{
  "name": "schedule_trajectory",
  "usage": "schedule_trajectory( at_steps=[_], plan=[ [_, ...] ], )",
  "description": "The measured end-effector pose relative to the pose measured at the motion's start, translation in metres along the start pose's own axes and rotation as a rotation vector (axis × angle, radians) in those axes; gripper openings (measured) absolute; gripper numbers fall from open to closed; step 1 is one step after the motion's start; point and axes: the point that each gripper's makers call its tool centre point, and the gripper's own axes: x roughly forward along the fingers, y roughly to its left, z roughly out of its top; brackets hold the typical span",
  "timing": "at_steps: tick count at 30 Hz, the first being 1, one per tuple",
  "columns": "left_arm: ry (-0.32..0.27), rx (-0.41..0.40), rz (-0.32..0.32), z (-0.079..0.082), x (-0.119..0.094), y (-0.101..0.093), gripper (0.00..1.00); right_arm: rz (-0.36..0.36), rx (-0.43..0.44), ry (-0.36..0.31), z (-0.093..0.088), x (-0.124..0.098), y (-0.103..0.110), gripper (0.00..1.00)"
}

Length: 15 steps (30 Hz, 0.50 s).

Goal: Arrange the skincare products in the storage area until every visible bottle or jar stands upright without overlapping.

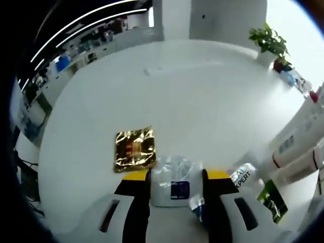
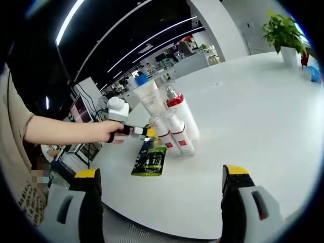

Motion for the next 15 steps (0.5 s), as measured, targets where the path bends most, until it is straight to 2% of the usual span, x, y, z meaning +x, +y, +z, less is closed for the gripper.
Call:
schedule_trajectory(
  at_steps=[5,9,15],
  plan=[
    [-0.002,0.019,-0.013,0.000,-0.002,0.002,0.38,-0.001,0.003,-0.002,0.000,0.000,0.000,0.99],
    [-0.013,0.052,0.009,0.001,-0.004,0.011,0.38,-0.003,0.004,-0.004,0.001,0.000,-0.001,0.99],
    [-0.039,0.047,0.015,0.007,-0.009,0.024,0.38,-0.003,0.003,0.000,0.000,0.000,0.000,0.99]
  ],
)
